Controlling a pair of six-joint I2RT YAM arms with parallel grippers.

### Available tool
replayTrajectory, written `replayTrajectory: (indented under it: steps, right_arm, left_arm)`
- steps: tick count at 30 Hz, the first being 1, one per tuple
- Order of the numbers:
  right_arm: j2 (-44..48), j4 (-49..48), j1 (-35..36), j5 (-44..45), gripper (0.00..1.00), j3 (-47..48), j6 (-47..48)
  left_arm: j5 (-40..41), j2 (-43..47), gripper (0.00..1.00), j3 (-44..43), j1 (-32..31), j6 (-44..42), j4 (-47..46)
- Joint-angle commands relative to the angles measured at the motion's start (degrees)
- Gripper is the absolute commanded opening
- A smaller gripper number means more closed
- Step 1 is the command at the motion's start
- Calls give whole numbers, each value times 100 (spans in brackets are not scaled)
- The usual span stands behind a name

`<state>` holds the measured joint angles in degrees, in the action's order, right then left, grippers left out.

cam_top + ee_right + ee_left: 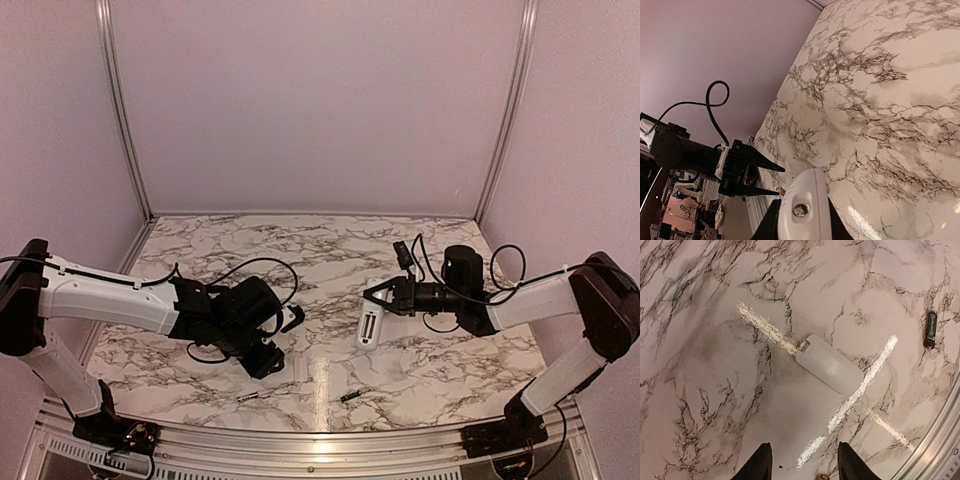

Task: Load the batteries into the remote control
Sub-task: Pick up the battery from the center of the board.

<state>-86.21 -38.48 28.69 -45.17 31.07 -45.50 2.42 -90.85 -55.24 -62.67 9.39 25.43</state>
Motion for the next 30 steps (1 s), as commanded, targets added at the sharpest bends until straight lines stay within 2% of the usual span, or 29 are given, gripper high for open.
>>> replayTrajectory:
  steps: [1,10,30]
  right_arm:
    - [36,165,-32,-102,0,95,216]
    - [-106,46,-39,-163,0,105,166]
    - [-192,77,-39,-191,0,206,158]
  left_arm:
    - [-89,-144,47,-184,18,533,1187]
    - [-153,-134,47,-38,18,923,1924]
    - [-745,-480,50,1,-244,679,1898]
